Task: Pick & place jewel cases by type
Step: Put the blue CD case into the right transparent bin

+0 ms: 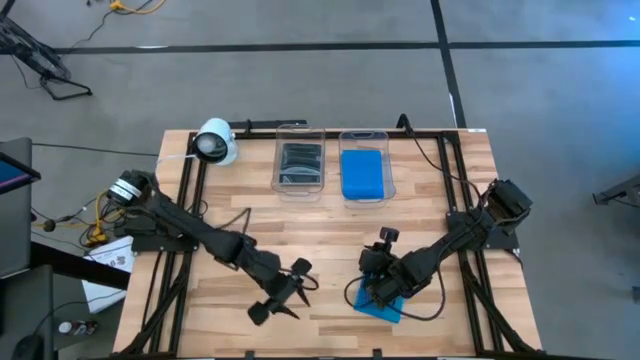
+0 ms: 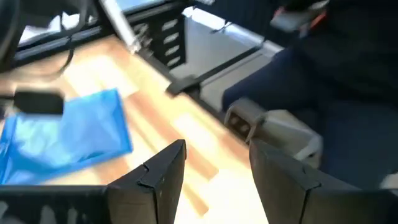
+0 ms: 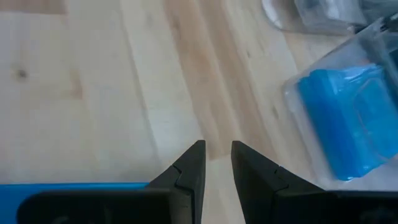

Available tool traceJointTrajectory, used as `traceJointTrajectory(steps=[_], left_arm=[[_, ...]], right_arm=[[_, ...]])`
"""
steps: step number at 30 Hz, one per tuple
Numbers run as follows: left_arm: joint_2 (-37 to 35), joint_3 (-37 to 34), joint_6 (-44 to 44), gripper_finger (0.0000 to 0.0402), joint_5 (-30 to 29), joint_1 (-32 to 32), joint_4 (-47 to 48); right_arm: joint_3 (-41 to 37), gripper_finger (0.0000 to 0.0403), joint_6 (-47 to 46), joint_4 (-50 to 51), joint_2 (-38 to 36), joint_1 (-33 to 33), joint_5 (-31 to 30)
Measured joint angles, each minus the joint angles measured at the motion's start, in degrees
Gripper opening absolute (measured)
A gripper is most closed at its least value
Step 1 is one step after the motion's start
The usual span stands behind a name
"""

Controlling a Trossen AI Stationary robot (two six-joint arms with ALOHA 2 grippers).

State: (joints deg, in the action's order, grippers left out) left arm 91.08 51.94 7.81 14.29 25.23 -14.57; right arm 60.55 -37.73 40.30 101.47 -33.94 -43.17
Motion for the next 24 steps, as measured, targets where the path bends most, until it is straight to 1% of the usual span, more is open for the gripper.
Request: traceJointTrajectory(steps=[4, 7, 10, 13, 18, 24], left_arm=[[4.48, 0.00, 0.71, 0.0173, -6.67, 0.51, -3.60], [7.62, 0.00, 3.10, 0.0173, -12.39, 0.51, -6.06], [10.36, 0.00, 6.37, 0.0173, -17.84, 0.51, -7.23], [12.88, 0.00, 8.81, 0.0173, -22.13, 0.49, -9.19], [15.98, 1.17, 11.11, 0.0173, -25.22, 0.02, -10.62], [19.51, 4.83, 10.49, 0.0173, -25.16, -2.03, -9.86]], right_arm=[[1.49, 0.0070, -1.42, 0.17, 0.00, -1.63, 2.52], [3.30, 0.0070, -4.27, 1.88, 0.00, -3.50, 2.77], [4.98, 0.0070, -9.81, 5.74, 0.00, -5.89, 2.74], [5.87, 0.0070, -17.60, 9.79, 0.00, -9.01, 2.76], [5.93, 0.0070, -30.71, 14.11, -0.02, -14.92, 3.05], [5.93, 0.0070, -42.05, 14.34, 0.00, -21.21, 5.47]])
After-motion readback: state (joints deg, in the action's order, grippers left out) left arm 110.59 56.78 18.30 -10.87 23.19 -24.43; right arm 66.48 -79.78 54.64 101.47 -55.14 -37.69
